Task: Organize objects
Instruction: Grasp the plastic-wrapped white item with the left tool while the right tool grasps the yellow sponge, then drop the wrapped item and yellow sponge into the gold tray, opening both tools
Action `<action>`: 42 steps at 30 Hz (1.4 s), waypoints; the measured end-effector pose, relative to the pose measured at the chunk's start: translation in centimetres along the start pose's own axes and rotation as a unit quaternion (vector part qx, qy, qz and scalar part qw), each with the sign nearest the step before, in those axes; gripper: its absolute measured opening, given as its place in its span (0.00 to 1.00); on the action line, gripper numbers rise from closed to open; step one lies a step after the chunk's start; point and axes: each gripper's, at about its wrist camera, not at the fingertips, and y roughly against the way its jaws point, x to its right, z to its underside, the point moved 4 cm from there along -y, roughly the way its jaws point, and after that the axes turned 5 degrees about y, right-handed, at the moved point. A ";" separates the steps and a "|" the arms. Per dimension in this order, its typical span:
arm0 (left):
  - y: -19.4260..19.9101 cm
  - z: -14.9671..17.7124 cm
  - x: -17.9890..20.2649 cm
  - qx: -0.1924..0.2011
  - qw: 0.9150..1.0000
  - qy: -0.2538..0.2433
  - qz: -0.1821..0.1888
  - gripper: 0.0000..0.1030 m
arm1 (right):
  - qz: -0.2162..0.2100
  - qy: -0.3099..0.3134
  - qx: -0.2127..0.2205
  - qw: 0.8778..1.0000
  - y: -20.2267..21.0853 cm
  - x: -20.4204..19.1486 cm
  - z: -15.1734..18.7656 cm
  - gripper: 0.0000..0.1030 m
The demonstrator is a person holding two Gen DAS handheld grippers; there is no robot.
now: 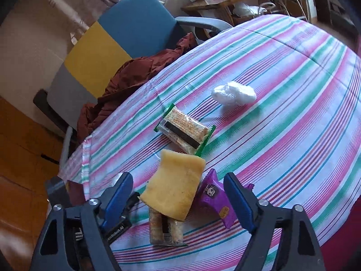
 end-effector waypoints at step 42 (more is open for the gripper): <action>16.2 9.4 -10.0 0.114 0.985 0.132 0.005 0.34 | 0.021 0.124 0.035 0.991 0.6 -4.6 0.2 0.26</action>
